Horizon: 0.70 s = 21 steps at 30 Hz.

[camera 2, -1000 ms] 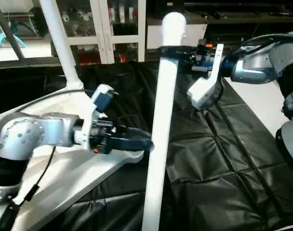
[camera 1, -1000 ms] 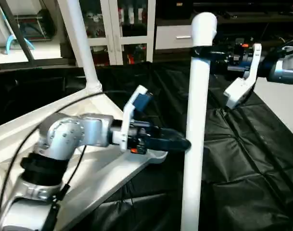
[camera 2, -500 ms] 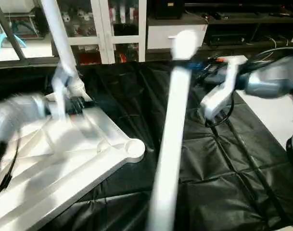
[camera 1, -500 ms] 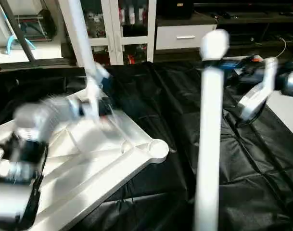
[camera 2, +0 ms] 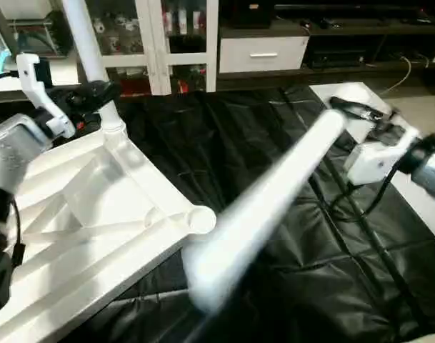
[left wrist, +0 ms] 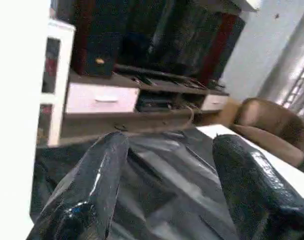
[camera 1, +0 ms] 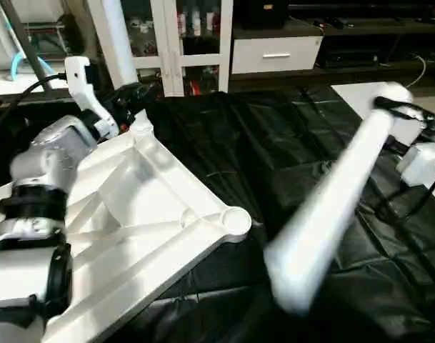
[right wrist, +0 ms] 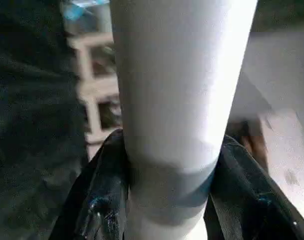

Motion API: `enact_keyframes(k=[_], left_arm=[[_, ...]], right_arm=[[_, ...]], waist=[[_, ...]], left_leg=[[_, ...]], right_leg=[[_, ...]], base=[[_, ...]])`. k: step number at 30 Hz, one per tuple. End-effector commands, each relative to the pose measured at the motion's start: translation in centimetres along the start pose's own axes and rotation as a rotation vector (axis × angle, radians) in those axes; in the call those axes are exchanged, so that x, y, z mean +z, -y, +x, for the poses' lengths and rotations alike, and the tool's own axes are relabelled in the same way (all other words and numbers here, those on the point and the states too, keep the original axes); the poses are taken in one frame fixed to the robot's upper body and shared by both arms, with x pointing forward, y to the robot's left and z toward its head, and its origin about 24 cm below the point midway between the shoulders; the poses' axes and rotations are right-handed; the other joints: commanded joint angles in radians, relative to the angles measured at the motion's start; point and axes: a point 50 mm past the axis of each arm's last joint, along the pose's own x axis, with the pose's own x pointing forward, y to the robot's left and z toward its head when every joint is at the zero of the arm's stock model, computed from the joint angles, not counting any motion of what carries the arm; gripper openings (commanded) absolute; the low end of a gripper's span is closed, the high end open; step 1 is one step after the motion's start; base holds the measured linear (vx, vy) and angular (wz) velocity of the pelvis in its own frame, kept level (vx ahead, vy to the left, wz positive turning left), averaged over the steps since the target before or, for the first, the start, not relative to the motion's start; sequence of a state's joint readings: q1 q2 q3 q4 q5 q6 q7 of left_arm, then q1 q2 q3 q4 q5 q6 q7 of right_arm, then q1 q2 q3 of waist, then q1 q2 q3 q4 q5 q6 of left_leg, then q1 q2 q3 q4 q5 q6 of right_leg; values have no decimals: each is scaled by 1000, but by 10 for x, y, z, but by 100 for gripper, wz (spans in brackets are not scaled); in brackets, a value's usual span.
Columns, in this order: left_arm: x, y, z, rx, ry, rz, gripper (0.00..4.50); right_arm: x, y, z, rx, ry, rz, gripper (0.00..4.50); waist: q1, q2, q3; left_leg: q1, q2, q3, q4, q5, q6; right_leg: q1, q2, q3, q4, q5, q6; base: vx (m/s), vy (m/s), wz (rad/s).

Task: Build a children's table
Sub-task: Insert table leg to table base

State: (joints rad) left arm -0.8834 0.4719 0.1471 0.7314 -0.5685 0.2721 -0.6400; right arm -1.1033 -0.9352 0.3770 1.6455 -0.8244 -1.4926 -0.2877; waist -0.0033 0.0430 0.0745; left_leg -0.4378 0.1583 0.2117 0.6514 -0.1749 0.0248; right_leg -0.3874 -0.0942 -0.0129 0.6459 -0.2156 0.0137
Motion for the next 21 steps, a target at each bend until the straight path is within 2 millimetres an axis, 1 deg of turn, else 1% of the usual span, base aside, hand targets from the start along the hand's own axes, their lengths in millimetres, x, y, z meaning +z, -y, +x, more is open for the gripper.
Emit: enact_keyframes(k=[1, 2, 3, 4, 5, 6, 7, 8, 9, 10, 11, 12, 13, 14, 15, 16, 17, 18, 19, 20, 21], left_arm=[[10, -3, 2, 59, 44, 37, 311], [11, -3, 2, 72, 46, 44, 311], [11, -4, 2, 99, 48, 48, 311], [11, -5, 2, 117, 49, 52, 311], [9, -4, 3, 132, 28, 63, 311], [6, -2, 4, 150, 1, 81, 311], [4, -1, 4, 159, -17, 95, 311], [2, 4, 6, 170, -28, 111, 311], [1, 5, 6, 171, -28, 112, 311], [0, 9, 8, 177, -30, 120, 311], [-4, 19, 10, 188, -34, 127, 311], [-6, 25, 11, 193, -38, 152, 311], [-7, 30, 12, 197, -40, 170, 311], [-7, 30, 12, 197, -40, 170, 311], [-10, 38, 14, 185, -30, 168, 311], [-11, 42, 15, 174, -24, 168, 311], [-15, 56, 16, 125, 1, 149, 311], [-15, 56, 16, 125, 1, 149, 311], [-17, 64, 15, 77, 26, 171, 311], [-17, 67, 14, 60, 35, 187, 311], [-18, 68, 13, 50, 39, 197, 311]], right_arm=[[-8, 13, 2, -140, -114, 132, 184], [-10, 12, 3, -161, -134, 181, 184], [-16, 16, 6, -197, -214, 359, 184], [-17, 16, 11, -206, -226, 514, 184], [-16, 16, 23, -192, -199, 734, 184], [-13, 15, 36, -142, -142, 948, 184], [-10, 15, 43, -106, -97, 1062, 184], [-3, 12, 56, -33, -34, 1168, 184], [-2, 11, 57, -25, -29, 1176, 184], [3, 9, 64, 26, 4, 1223, 183], [19, -2, 85, 189, 74, 1327, 183], [30, -7, 96, 270, 134, 1391, 183], [38, -9, 103, 322, 178, 1433, 183], [38, -9, 103, 322, 178, 1433, 183], [53, -9, 117, 397, 268, 1544, 183], [58, -9, 122, 418, 309, 1581, 183], [75, 2, 133, 495, 446, 1789, 183], [75, 2, 133, 495, 446, 1789, 183], [82, 12, 128, 605, 592, 1912, 183], [83, 14, 124, 643, 644, 1939, 183], [83, 15, 121, 662, 672, 1949, 183]], waist=[[-8, -9, -86], [-10, -7, -83], [-10, -3, -83], [-8, -2, -83], [-14, 0, -82], [-12, 7, -80], [-15, 3, -78], [-7, 10, -77], [-4, 15, -79], [1, 21, -78], [2, 23, -82], [3, 22, -81], [10, 26, -81], [19, 29, -84], [30, 30, -84], [34, 29, -86], [51, 24, -85], [51, 24, -85], [62, 11, -85], [72, 17, -90], [81, 19, -86]], left_leg=[[52, 49, -35, -70, -427, 51], [48, 53, -41, -72, -422, 58], [47, 52, -41, -72, -417, 61], [44, 56, -39, -71, -406, 79], [41, 53, -35, -66, -413, 105], [38, 56, -41, -67, -406, 113], [34, 56, -40, -68, -397, 126], [33, 62, -45, -71, -385, 131], [36, 68, -47, -72, -379, 127], [37, 69, -44, -74, -384, 118], [42, 71, -43, -74, -386, 106], [38, 70, -44, -74, -379, 106], [39, 72, -45, -75, -383, 103], [44, 77, -45, -74, -382, 90], [49, 77, -43, -77, -387, 68], [52, 78, -43, -76, -388, 62], [53, 76, -43, -75, -373, 62], [53, 76, -43, -75, -373, 62], [54, 77, -40, -76, -368, 58], [55, 79, -43, -72, -360, 58], [51, 80, -42, -74, -356, 55]], right_leg=[[24, -29, 6, -72, -95, -292], [27, -34, 3, -70, -98, -302], [28, -31, 1, -69, -90, -311], [36, -29, -4, -63, -66, -343], [40, -26, -6, -57, -62, -374], [43, -31, -8, -56, -64, -383], [44, -30, -10, -55, -62, -391], [41, -39, -12, -54, -75, -395], [36, -41, -13, -52, -68, -404], [31, -42, -14, -52, -76, -406], [32, -43, -16, -51, -63, -413], [33, -46, -18, -49, -64, -412], [31, -53, -21, -52, -90, -398], [25, -56, -20, -53, -113, -390], [18, -52, -21, -54, -133, -384], [19, -49, -20, -52, -127, -386], [17, -49, -18, -51, -127, -384], [17, -49, -18, -51, -127, -384], [13, -46, -19, -52, -139, -376], [17, -53, -18, -48, -131, -378], [11, -56, -18, -48, -140, -366]], base=[[0, 0, 0], [0, 0, 0], [0, 0, 0], [0, 0, 0], [0, 0, 0], [0, 0, 0], [0, 0, 0], [0, 0, 0], [0, 0, 0], [0, 0, 0], [0, 0, 0], [0, 0, 0], [0, 0, 0], [0, 0, 0], [0, 0, 0], [0, 0, 0], [0, 0, 0], [0, 0, 0], [0, 0, 0], [0, 0, 0], [0, 0, 0]])
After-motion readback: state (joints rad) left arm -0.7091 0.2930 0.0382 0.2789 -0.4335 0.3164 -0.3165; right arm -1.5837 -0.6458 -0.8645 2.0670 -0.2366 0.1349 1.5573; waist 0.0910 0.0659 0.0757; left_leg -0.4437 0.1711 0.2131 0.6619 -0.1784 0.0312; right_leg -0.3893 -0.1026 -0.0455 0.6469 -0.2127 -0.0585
